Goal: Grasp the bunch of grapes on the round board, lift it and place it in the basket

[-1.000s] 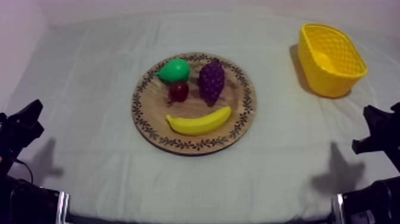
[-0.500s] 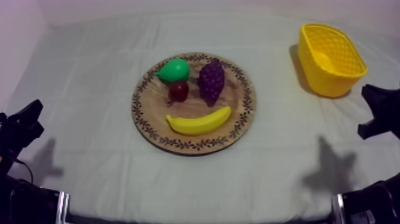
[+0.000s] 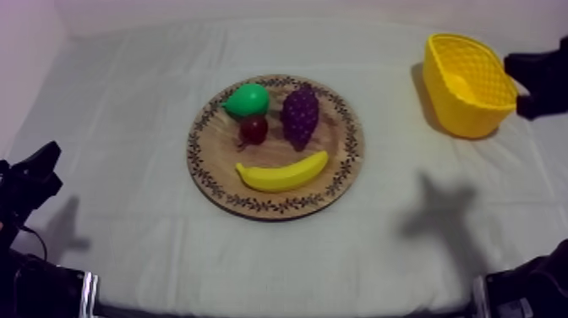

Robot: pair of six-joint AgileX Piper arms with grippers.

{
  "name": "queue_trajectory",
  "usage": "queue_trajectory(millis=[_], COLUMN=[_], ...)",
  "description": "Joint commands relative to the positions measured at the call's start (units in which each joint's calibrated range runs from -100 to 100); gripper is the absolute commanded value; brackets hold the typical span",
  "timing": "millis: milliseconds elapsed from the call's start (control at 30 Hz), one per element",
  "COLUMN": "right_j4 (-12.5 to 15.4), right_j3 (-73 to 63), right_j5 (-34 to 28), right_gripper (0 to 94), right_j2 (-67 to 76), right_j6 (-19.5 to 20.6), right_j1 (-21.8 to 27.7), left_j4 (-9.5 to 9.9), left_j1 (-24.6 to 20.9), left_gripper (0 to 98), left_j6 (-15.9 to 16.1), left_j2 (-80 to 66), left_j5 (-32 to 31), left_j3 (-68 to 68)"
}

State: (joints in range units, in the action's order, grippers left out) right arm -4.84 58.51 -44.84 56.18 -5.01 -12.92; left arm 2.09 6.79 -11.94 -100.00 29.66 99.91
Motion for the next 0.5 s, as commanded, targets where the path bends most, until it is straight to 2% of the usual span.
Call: queue_trajectory(millis=[0, 200, 467], right_j4=[-1.25, -4.16, -6.02], right_j3=[-9.15, -20.79, -35.65], right_j5=[-2.77, -9.71, -20.82], right_gripper=[0.2, 0.2, 0.2], right_j2=[-6.3, -16.35, -29.46], right_j6=[2.06, 5.85, 10.19], right_j1=[-1.89, -6.25, -11.17], left_j4=[-0.01, -0.01, -0.01], left_j1=[-0.02, -0.02, -0.02], left_gripper=[0.1, 0.1, 0.1], left_j6=[0.0, 0.0, -0.01], left_j2=[0.0, 0.0, 0.0], left_j5=[0.0, 0.0, 0.0], left_j3=[-0.02, -0.02, -0.02])
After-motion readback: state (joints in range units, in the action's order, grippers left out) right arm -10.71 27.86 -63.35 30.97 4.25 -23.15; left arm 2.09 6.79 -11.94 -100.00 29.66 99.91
